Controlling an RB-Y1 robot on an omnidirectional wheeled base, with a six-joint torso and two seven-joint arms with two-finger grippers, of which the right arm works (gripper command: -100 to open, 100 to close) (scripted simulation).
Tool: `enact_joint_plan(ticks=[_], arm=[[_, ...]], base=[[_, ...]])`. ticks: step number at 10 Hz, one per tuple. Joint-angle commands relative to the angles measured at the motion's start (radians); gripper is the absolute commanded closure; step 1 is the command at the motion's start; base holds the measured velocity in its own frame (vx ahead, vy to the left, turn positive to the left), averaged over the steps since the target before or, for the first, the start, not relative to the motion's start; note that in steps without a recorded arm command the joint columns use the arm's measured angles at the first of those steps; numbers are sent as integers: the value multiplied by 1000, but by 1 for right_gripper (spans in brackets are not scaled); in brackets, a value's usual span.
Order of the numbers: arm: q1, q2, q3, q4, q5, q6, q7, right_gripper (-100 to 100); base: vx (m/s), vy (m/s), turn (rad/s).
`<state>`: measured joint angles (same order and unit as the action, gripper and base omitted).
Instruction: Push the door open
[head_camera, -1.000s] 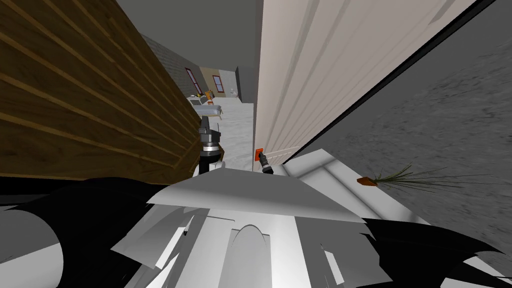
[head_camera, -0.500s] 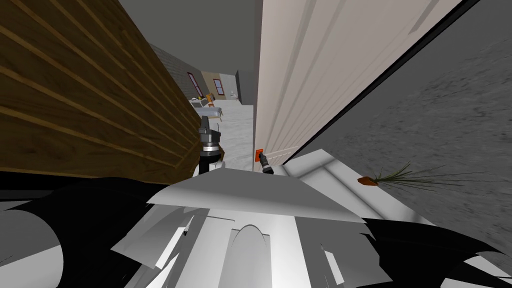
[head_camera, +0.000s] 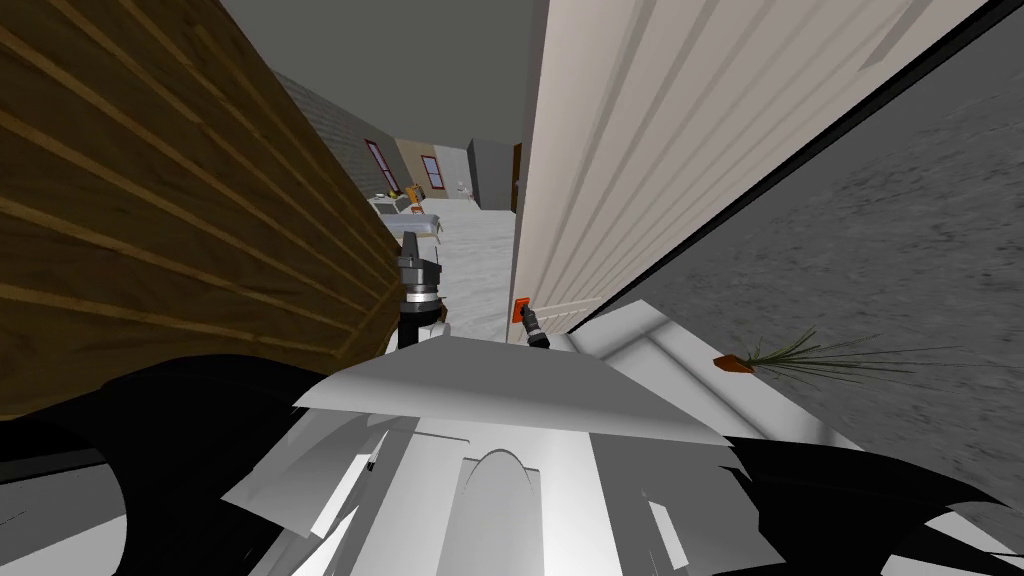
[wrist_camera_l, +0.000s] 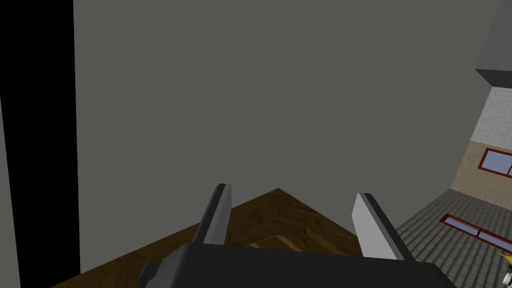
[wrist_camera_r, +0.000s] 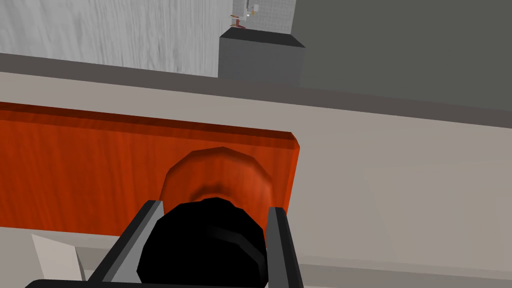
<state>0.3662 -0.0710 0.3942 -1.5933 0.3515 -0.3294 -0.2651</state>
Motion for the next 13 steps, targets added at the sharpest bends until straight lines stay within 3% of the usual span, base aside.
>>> enact_joint_plan(ticks=[1, 8, 13], arm=[[-12, -1, -32, 0, -7, 7, 4, 100], [-36, 13, -110, 17, -30, 17, 21, 100], [-54, 34, -165, 29, -46, 24, 33, 100]], base=[[153, 126, -63], [132, 141, -78], [111, 114, -70]])
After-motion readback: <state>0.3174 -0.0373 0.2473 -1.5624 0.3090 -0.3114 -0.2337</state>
